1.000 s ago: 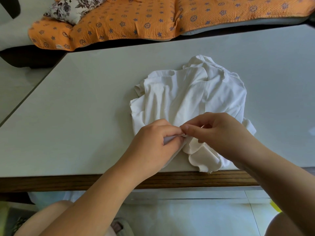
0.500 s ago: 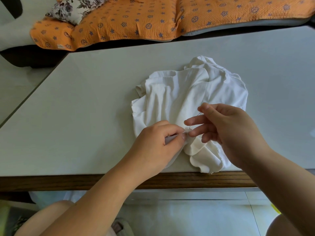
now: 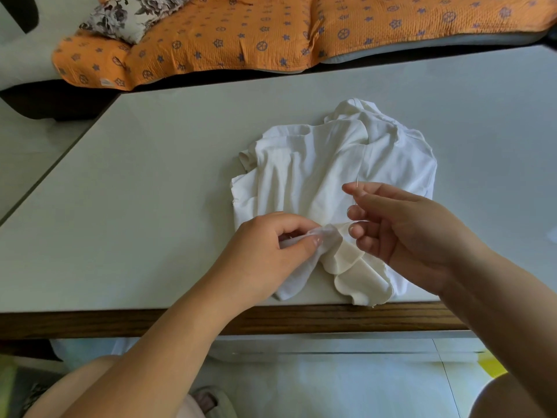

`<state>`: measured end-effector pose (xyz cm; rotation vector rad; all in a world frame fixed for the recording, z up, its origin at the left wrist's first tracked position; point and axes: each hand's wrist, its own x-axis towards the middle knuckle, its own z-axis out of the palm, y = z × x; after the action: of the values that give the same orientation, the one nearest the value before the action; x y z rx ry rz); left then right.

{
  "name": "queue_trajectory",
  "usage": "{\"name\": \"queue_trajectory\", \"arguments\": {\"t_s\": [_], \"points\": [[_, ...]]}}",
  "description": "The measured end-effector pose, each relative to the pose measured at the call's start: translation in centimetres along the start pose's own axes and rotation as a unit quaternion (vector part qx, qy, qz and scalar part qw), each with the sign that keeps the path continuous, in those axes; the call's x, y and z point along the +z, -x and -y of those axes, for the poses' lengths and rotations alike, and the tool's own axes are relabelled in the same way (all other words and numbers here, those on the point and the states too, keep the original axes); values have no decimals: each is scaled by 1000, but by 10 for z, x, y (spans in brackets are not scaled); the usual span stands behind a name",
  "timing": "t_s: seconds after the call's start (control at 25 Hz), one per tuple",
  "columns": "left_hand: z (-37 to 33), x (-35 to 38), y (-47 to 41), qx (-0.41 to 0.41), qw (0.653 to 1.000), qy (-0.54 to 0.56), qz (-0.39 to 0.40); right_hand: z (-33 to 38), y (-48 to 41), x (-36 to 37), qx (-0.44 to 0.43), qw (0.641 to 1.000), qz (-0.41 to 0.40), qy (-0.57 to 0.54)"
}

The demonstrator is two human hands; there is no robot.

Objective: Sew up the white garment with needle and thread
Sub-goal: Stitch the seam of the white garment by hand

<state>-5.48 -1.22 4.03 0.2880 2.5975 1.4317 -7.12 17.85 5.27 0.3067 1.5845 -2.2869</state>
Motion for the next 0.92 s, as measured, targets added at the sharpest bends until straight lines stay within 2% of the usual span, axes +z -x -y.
{"name": "queue_trajectory", "arguments": {"t_s": [0.16,0.24,0.28,0.4,0.48,0.56,0.92], "points": [[1,-4,-2,-17,998,43,-30,4,-2,-6,-15,1000,-2,-12],[1,-5,-2,-23,998,47,-33,4,0,-6,-52,998,-5,44],[1,-5,-2,-25,998,45,-31,3,2,-6,-86,990,-14,110],[0,-8,-2,-27,998,51,-30,0,8,-2,-190,916,-33,351],[1,-10,-2,-31,997,55,-34,-4,9,0,-219,871,-17,440],[0,-12,-2,-33,997,59,-35,-7,9,-1,-232,840,-2,490],[-1,-16,-1,-36,997,51,-33,-6,8,-4,-211,841,58,494]]}}
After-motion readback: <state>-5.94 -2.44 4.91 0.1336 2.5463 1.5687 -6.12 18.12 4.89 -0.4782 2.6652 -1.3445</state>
